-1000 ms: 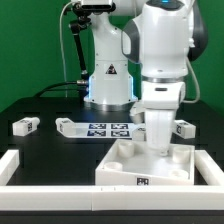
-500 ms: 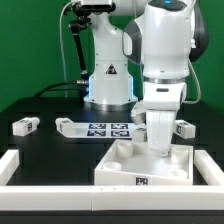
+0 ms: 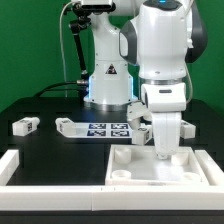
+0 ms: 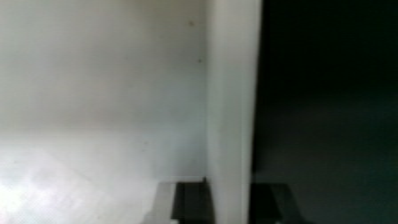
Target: Assemble square table
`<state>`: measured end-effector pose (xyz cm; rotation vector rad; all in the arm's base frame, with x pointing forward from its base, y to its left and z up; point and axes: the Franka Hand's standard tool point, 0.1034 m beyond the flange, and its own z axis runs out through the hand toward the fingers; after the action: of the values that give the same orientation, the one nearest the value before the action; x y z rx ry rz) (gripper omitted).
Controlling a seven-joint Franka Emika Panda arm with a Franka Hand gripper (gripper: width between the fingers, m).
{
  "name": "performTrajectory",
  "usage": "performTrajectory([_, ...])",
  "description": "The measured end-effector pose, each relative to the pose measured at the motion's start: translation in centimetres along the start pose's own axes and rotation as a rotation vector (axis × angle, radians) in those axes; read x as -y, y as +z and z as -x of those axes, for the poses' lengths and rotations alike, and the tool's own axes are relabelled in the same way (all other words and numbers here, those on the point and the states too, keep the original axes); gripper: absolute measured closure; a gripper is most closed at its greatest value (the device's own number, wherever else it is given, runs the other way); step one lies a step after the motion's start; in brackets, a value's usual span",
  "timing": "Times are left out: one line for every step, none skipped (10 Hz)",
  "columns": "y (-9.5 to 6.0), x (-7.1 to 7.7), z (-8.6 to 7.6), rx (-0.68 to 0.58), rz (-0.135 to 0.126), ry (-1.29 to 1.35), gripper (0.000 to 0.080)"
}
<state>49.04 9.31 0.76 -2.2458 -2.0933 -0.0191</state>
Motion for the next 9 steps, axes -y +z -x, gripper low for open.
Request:
performTrajectory([0.15, -0.23, -0.57, 0.0, -0.009, 0.009, 0.0733])
performTrajectory([0.18, -0.26, -0.61, 0.01, -0.028, 0.028, 0.0733])
performTrajectory([0.17, -0.25, -0.62, 0.018, -0.041, 0.036, 0.0732])
performTrajectory([0.18, -0.25, -0.6, 0.022, -0.038, 0.039, 0.0732])
performTrajectory([0.2, -0.23, -0.55, 0.021, -0.038, 0.04, 0.0724])
performTrajectory([0.22, -0.22, -0.5, 0.022, -0.039, 0.041, 0.0724])
performTrajectory([0.19, -0.26, -0.49, 0.021, -0.038, 0.041, 0.055])
performTrajectory([0.12, -0.32, -0.48, 0.021, -0.036, 0.042, 0.0368])
performTrajectory([0.06, -0.4, -0.5, 0.02, -0.033, 0.042, 0.0237])
